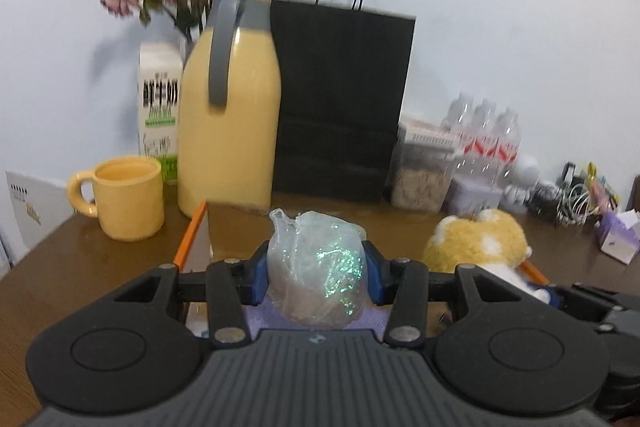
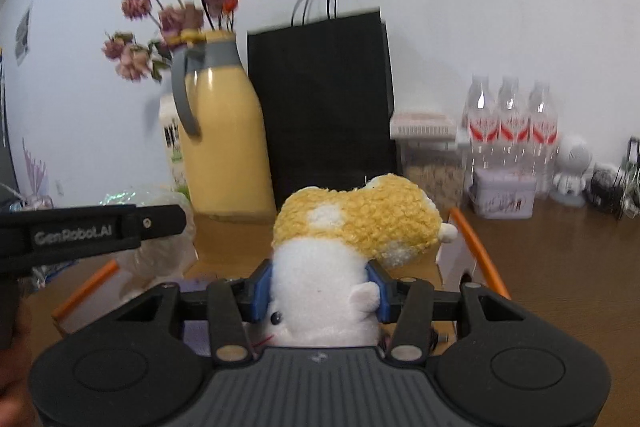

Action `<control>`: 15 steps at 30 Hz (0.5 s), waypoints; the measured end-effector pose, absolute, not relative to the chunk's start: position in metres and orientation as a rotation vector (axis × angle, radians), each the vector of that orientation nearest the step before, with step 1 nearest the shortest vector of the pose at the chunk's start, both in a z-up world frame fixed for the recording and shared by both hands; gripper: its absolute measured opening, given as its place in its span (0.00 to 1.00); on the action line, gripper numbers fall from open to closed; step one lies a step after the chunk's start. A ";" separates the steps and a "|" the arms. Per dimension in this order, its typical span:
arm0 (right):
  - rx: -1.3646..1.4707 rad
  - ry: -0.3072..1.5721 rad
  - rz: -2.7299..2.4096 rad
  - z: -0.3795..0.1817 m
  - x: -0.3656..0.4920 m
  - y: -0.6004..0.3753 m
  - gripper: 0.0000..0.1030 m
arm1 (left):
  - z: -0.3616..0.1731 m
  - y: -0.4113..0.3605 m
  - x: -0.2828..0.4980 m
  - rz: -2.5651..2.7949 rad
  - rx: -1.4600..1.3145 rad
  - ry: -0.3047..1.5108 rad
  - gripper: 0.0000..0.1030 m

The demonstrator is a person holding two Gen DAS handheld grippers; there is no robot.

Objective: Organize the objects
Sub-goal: 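Drop the plastic bag into the box with the left gripper while the right gripper releases the alpaca inside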

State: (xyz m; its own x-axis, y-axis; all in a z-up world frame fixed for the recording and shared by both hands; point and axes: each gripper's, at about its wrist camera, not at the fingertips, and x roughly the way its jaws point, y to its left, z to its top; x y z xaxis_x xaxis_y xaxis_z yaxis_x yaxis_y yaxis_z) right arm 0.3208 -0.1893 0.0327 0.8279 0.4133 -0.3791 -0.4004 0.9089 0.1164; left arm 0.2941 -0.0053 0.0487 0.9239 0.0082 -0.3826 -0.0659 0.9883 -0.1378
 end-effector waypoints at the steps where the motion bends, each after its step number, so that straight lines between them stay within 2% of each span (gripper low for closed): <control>1: 0.034 0.415 0.433 0.032 0.321 -0.189 0.46 | 0.046 -0.004 0.295 0.039 -0.149 0.401 0.45; 7: 0.015 0.420 0.443 0.028 0.316 -0.185 0.46 | 0.037 -0.009 0.293 0.042 -0.117 0.413 0.48; 9: 0.000 0.424 0.425 0.026 0.314 -0.185 0.49 | 0.037 -0.010 0.290 0.055 -0.116 0.403 0.56; 10: -0.003 0.422 0.418 0.025 0.313 -0.185 0.50 | 0.037 -0.010 0.288 0.064 -0.113 0.394 0.67; 11: -0.003 0.415 0.412 0.026 0.311 -0.186 0.52 | 0.038 -0.010 0.285 0.073 -0.110 0.383 0.83; 12: 0.000 0.409 0.411 0.027 0.310 -0.188 0.65 | 0.039 -0.010 0.283 0.078 -0.112 0.366 0.92; 13: 0.004 0.399 0.409 0.028 0.308 -0.189 0.90 | 0.040 -0.009 0.280 0.083 -0.117 0.345 1.00; 14: 0.006 0.386 0.408 0.029 0.306 -0.191 1.00 | 0.041 -0.009 0.277 0.091 -0.123 0.325 1.00; 15: 0.003 0.374 0.405 0.030 0.304 -0.192 1.00 | 0.042 -0.009 0.276 0.095 -0.125 0.320 1.00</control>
